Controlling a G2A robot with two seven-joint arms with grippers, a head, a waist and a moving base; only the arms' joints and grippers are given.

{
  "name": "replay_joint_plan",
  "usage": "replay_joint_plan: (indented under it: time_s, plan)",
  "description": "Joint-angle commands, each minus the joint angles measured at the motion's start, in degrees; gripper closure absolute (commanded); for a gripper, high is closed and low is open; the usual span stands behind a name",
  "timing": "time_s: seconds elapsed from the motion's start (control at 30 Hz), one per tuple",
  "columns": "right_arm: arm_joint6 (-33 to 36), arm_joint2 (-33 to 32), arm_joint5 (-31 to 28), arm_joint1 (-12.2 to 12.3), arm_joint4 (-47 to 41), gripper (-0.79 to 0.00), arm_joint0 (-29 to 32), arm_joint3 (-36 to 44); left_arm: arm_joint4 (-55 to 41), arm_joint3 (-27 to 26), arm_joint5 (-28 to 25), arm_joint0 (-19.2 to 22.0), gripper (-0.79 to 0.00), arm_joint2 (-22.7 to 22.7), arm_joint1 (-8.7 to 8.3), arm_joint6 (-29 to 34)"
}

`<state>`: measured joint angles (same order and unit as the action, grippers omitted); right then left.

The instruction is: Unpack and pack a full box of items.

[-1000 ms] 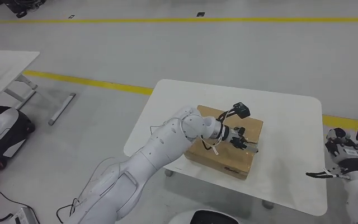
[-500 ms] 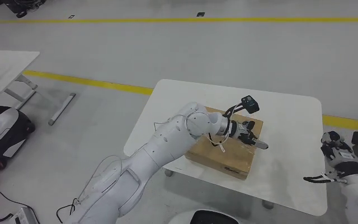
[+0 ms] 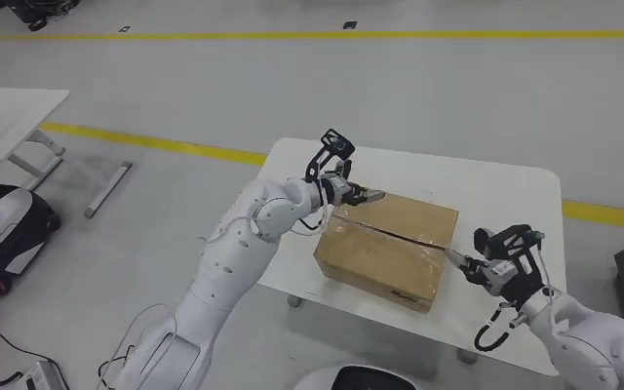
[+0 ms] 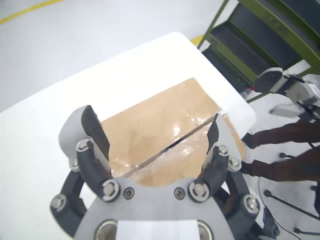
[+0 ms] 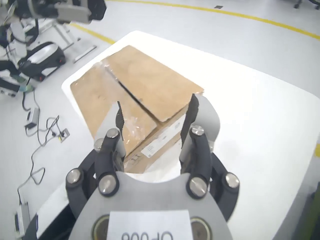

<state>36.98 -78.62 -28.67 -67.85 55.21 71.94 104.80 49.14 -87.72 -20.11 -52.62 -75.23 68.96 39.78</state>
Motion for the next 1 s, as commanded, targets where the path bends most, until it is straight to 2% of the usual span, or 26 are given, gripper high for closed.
replay_joint_plan:
  time_s: [0.0, 0.13, 0.27, 0.37, 0.53, 0.57, 0.7, 0.8, 0.93, 0.97]
  plan:
    - [1.02, 0.82, -4.44, 0.25, 0.69, -0.785, -0.37, -0.3, 5.99, -2.23, 2.39, -2.57, -0.785, -1.39, -0.48, -1.71]
    - [2.65, 1.88, -9.79, 0.82, 5.7, -0.785, -1.36, -0.69, 14.02, -3.63, 8.7, -6.22, -0.785, -2.64, -0.9, -4.77]
    - [2.6, 3.69, -10.15, 0.99, 10.8, -0.785, -2.23, -1.22, 16.18, -3.3, 14.13, -8.29, -0.785, -2.73, -0.79, -6.96]
    - [1.97, 5.82, -8.56, 0.85, 14.32, -0.72, -3.46, -2.47, 15.94, -2.87, 16.17, -8.64, -0.785, -2.83, -0.67, -7.41]
    - [1.19, 10.08, -6.12, 0.37, 18.97, -0.533, -6.35, -5.68, 15.46, -2.28, 17.34, -8.47, -0.785, -2.81, -0.57, -7.08]
    - [1.08, 10.89, -6.05, 0.26, 19.1, -0.523, -6.89, -6.46, 15.46, -2.28, 17.34, -8.47, -0.785, -2.81, -0.57, -7.08]
    - [1.47, 13.35, -5.37, -0.18, 19.31, -0.391, -9.37, -9.65, 15.46, -2.28, 17.34, -8.47, -0.785, -2.81, -0.57, -7.08]
    - [1.69, 14.89, -4.71, -0.48, 19.96, -0.323, -10.98, -11.51, 15.46, -2.28, 17.34, -8.47, -0.785, -2.81, -0.57, -7.08]
    - [1.67, 16.09, -3.87, -0.71, 20.99, 0.0, -12.49, -12.76, 15.46, -2.28, 17.34, -8.47, -0.785, -2.81, -0.57, -7.08]
    - [1.63, 16.31, -3.69, -0.71, 22.13, 0.0, -12.8, -12.52, 15.46, -2.28, 17.34, -8.47, -0.785, -2.81, -0.57, -7.08]
